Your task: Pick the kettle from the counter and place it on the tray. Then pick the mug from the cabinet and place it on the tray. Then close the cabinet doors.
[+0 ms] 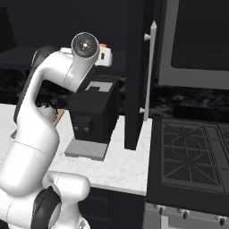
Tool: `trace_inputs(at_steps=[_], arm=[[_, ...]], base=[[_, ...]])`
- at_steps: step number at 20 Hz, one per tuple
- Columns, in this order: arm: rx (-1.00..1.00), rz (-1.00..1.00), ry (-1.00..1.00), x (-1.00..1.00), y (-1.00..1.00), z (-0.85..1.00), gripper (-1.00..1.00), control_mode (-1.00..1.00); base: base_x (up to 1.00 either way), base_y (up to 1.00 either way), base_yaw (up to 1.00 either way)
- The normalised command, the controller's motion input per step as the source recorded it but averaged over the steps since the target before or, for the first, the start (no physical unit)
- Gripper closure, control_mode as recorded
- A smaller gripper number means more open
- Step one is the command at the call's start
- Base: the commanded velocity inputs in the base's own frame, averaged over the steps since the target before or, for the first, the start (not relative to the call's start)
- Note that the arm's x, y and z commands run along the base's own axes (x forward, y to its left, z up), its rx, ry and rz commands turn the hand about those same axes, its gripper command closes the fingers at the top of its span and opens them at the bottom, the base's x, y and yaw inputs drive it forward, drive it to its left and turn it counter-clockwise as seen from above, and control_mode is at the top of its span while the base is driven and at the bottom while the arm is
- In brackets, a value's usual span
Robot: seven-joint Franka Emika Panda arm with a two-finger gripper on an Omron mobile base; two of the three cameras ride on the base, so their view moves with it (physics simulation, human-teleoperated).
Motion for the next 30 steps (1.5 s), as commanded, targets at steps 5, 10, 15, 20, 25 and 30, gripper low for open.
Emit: trace_inputs(at_steps=[5,10,15,20,25,30], arm=[[0.00,0.01,0.01,0.53,-0.01,-0.07,-1.00,-1.00],[0.00,0.00,0.10,0.42,-0.05,-0.11,-1.00,-1.00],[0.00,0.05,0.11,0.47,-0.01,-0.11,-1.00,-1.00],[0.00,0.08,0.01,0.32,0.00,0.00,-1.00,-1.00],[0.00,0.05,0.00,0.24,-0.02,-0.04,-1.00,-1.00],[0.00,0.00,0.00,0.21,-0.04,-0.05,-1.00,-1.00]], base=[[0.00,0.00,0.00],[0.00,0.00,0.00],[0.00,0.00,0.00],[0.00,0.00,0.00],[0.00,0.00,0.00],[0.00,0.00,0.00]])
